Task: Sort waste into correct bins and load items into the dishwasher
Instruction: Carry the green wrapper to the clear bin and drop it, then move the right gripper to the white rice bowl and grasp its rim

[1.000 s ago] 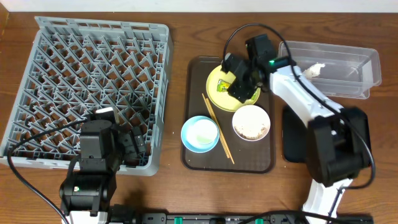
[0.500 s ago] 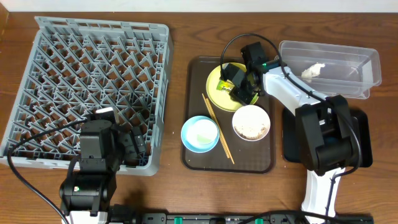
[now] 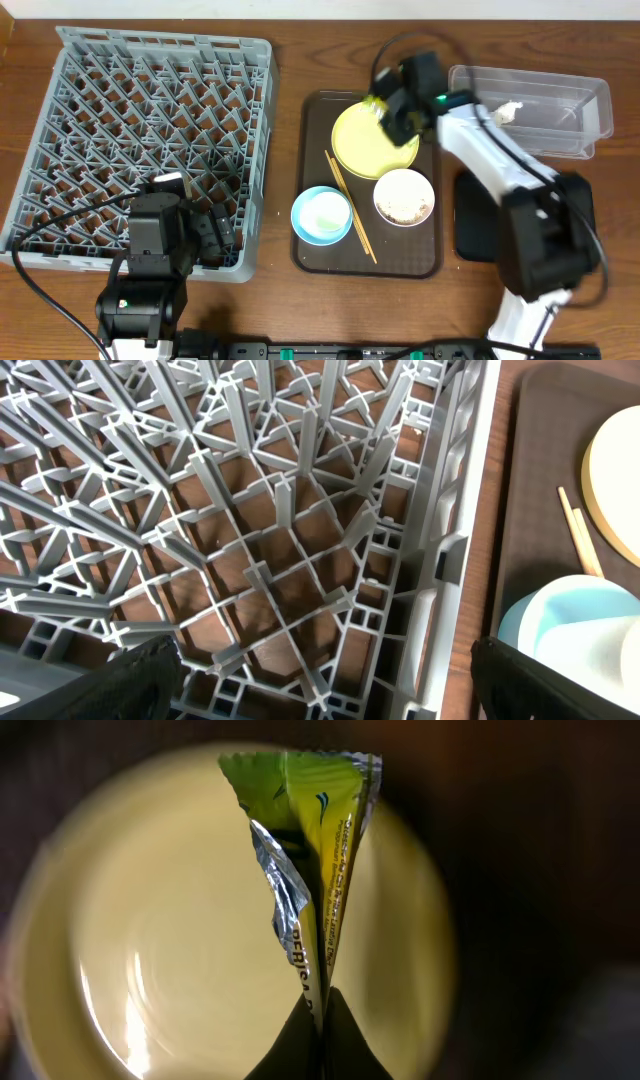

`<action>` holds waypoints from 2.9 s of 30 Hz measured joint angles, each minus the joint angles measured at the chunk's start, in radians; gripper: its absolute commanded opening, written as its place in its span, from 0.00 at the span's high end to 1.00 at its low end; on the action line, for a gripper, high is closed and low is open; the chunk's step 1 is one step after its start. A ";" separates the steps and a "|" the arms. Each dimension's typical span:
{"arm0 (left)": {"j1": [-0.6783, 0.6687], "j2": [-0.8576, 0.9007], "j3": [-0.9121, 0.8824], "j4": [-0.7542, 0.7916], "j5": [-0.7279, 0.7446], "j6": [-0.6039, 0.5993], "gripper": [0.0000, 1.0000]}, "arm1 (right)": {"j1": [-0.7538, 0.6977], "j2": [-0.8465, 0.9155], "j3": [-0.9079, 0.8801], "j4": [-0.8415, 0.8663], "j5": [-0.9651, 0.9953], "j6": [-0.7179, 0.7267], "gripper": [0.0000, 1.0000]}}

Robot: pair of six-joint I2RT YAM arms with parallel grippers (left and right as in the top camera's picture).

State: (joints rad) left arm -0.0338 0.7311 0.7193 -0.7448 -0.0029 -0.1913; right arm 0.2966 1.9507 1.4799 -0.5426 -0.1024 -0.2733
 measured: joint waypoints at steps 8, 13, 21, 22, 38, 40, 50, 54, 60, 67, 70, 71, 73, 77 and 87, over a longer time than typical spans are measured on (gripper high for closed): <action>0.000 0.000 0.000 0.000 0.000 0.000 0.05 | -0.243 -0.188 0.046 -0.100 0.191 0.549 0.99; 0.000 0.000 0.000 0.000 0.000 0.000 0.05 | -0.363 -0.169 0.016 -0.131 0.252 0.821 0.99; 0.000 0.000 0.000 0.000 0.000 0.000 0.05 | -0.415 -0.098 -0.004 -0.122 0.260 1.075 0.87; 0.000 0.000 0.000 0.000 0.000 0.000 0.05 | -0.417 -0.092 -0.005 -0.119 0.261 1.094 0.81; 0.000 0.000 0.000 0.000 0.000 0.000 0.05 | -0.418 -0.108 -0.009 -0.081 0.156 0.859 0.04; 0.000 0.000 0.000 0.000 0.000 0.000 0.05 | -0.418 -0.140 -0.011 -0.114 0.114 0.798 0.06; 0.000 0.000 0.000 0.000 0.000 0.000 0.05 | -0.337 -0.364 -0.011 -0.375 -0.092 0.532 0.14; 0.000 0.000 0.000 0.000 0.000 0.000 0.05 | -0.217 -0.364 -0.011 -0.465 -0.111 0.466 0.16; 0.000 0.000 0.000 0.000 0.000 0.000 0.05 | -0.033 -0.362 -0.045 -0.488 -0.104 0.427 0.19; 0.000 0.000 0.000 -0.003 0.000 0.000 0.05 | 0.163 -0.362 -0.193 -0.387 -0.015 0.447 0.27; 0.000 0.000 0.000 -0.006 0.000 0.000 0.05 | 0.220 -0.362 -0.272 -0.300 0.023 0.467 0.32; 0.000 0.000 0.000 -0.007 0.000 0.000 0.05 | 0.237 -0.362 -0.299 -0.271 0.034 0.472 0.34; 0.000 0.000 0.000 -0.006 0.000 0.000 0.05 | 0.267 -0.362 -0.353 -0.210 0.059 0.487 0.42; 0.000 0.000 0.000 -0.007 0.000 0.000 0.05 | 0.313 -0.362 -0.450 -0.102 0.092 0.527 0.54; 0.000 0.000 0.000 -0.011 0.000 0.000 0.05 | 0.331 -0.362 -0.594 0.083 0.148 0.591 0.71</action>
State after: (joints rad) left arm -0.0338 0.7311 0.7197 -0.7559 -0.0032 -0.1913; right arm 0.6277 1.5887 0.8860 -0.4595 0.0452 0.3180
